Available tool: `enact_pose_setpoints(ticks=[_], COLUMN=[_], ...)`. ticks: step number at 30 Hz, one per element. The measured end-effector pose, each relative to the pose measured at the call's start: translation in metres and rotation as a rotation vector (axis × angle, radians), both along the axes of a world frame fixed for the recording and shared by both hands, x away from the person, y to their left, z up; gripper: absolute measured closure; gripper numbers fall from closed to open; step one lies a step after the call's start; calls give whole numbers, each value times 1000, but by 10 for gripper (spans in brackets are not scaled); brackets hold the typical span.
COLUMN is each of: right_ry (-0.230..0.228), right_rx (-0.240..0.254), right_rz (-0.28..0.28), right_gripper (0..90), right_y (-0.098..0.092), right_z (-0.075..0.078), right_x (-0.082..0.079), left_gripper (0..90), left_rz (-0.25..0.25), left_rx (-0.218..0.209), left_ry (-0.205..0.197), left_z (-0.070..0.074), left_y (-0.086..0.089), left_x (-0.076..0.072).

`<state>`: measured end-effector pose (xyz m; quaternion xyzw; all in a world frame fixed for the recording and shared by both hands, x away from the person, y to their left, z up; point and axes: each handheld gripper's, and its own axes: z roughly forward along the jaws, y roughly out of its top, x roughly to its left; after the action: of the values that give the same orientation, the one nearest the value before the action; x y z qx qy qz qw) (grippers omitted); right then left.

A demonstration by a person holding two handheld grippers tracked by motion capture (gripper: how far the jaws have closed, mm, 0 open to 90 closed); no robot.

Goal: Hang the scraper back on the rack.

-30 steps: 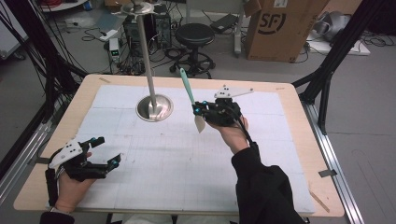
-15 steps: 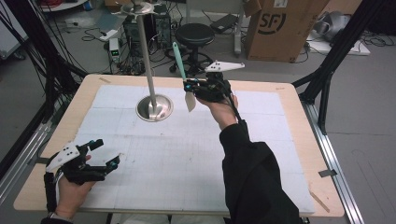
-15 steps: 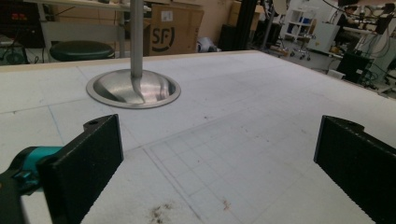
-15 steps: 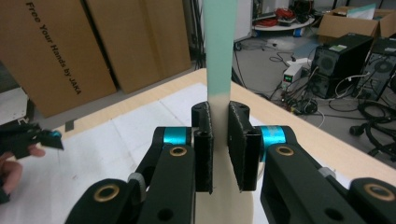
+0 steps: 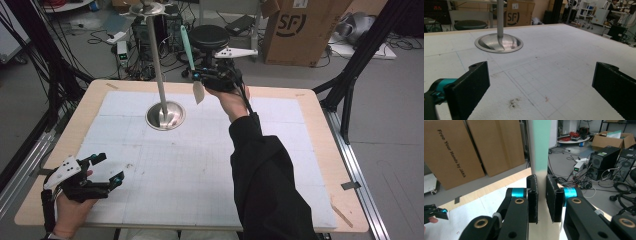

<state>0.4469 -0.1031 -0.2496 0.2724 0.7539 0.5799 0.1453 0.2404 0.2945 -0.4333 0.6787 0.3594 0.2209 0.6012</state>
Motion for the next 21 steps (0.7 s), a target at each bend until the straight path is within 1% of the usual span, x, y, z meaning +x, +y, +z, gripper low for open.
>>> enact_pose_setpoints(ticks=[1, 5, 7, 9, 11, 13, 16, 17, 18, 21], right_ry=[-6, -17, -25, -27, -31, -37, -33, -29, -24, -33], right_rx=[-10, -3, -1, 4, -3, -5, -5, -3, -1, 10], right_rz=[-6, -11, -13, -3, -2, -4, -26, -24, -25, -17], right_gripper=[809, 809, 809, 809, 809, 809, 809, 809, 809, 809], right_y=[2, 7, 9, 12, 16, 18, 18, 17, 17, 17], right_z=[3, 12, 15, 16, 19, 20, 19, 18, 18, 18], right_x=[1, 4, 5, 6, 6, 8, 11, 11, 12, 13], left_gripper=[18, 18, 19, 18, 18, 18, 18, 18, 18, 19], left_rz=[0, -7, -9, -11, -12, -10, 0, 6, 6, 9], left_rx=[-1, 4, 3, 4, 6, 7, 13, 18, 14, 13], left_ry=[0, 0, 1, 0, -3, -6, 0, 1, 0, 0], left_z=[0, 0, -1, -1, -1, 0, -1, -1, -1, -1], left_y=[0, 0, 0, -1, 0, 0, 1, 1, 2, 2], left_x=[0, -1, -1, -1, -2, -3, -3, -3, -4, -4])
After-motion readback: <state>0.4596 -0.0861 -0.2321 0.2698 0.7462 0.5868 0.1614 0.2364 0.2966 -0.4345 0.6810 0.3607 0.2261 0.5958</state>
